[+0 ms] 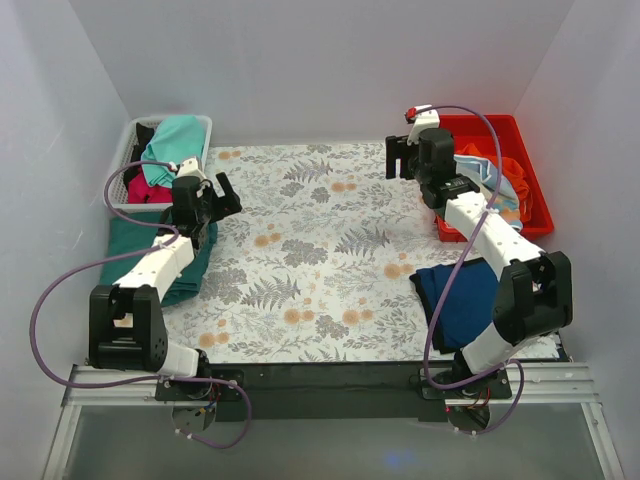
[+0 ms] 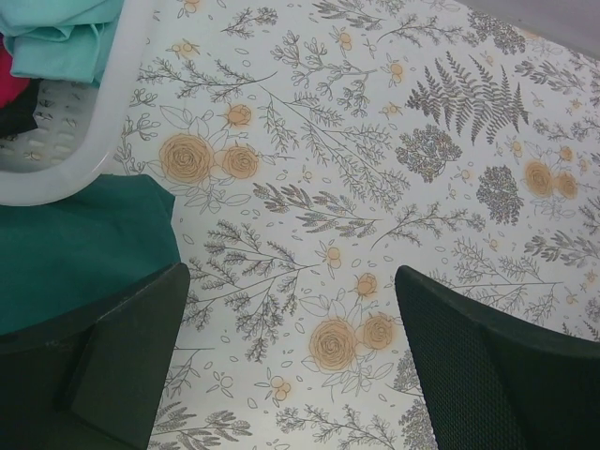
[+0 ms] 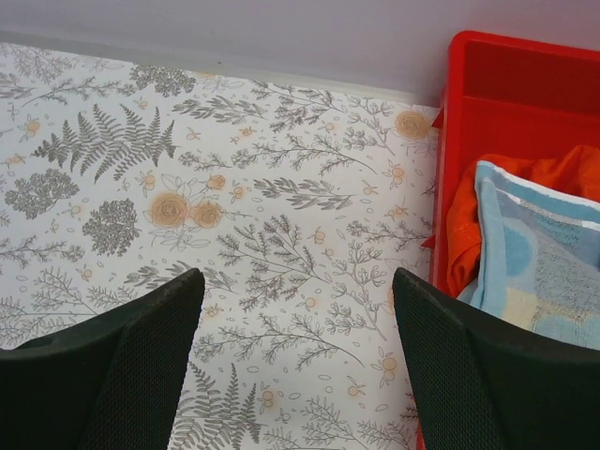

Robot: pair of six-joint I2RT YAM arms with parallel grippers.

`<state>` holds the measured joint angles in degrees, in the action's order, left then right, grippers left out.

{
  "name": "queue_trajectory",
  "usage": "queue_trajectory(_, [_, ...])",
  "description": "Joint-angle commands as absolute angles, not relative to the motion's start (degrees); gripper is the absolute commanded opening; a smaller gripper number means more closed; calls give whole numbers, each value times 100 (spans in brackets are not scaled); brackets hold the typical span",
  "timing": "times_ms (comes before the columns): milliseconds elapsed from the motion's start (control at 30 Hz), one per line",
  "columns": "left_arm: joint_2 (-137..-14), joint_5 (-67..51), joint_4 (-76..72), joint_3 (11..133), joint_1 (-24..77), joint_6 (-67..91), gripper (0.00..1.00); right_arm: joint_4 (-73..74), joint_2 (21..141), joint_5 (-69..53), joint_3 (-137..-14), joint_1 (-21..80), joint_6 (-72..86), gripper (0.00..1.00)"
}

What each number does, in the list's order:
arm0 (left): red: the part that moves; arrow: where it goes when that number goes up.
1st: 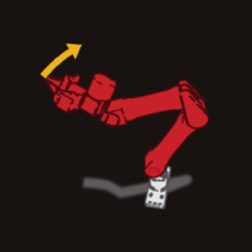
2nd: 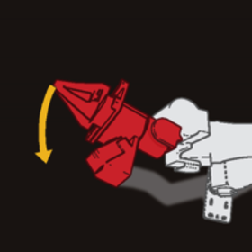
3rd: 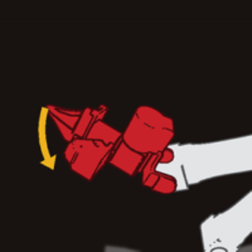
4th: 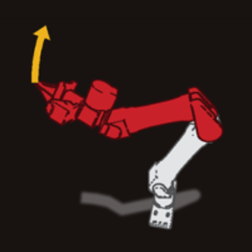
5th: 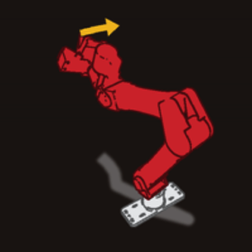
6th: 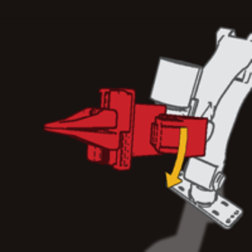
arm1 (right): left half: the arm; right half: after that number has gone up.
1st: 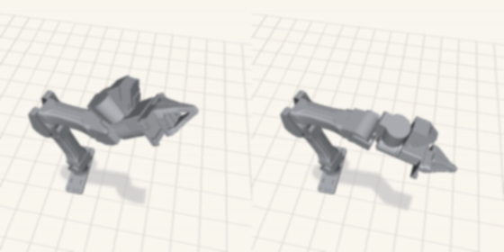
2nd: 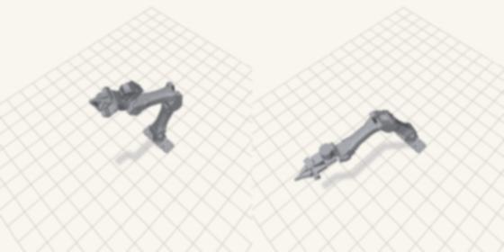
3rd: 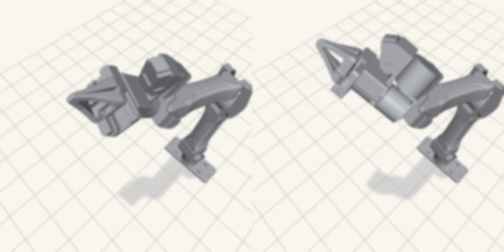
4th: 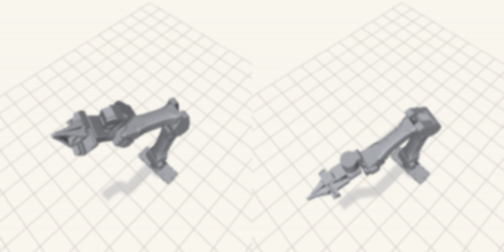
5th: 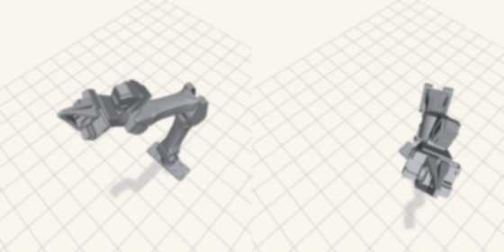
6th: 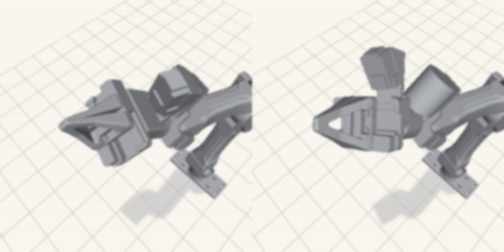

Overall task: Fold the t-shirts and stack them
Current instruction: Grab crumpled tshirt from bin with the left arm

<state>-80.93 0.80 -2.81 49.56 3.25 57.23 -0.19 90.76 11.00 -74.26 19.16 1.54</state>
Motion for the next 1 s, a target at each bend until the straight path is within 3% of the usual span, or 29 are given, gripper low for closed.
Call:
queue_trajectory(0, [-7682,114,-211,5124,369,5546,91,-114,9132,1081,-7708,1969,246,86])
queue_trajectory(167, [-7804,228,-26,5343,369,5292,91,-44,9158,1282,-7769,2039,211,86])
queue_trajectory(500, [-8454,667,299,6134,369,5309,91,299,9229,2828,-8086,2452,-203,85])
queue_trajectory(633, [-8955,1245,492,6879,369,5379,91,369,9246,2655,-8095,2452,-185,83])
queue_trajectory(800, [-10113,2196,1062,8066,343,5668,82,632,9325,2444,-8147,2461,-159,82])
queue_trajectory(967, [-10959,2611,1625,9192,97,6029,80,861,9492,2355,-8235,2470,-114,82])
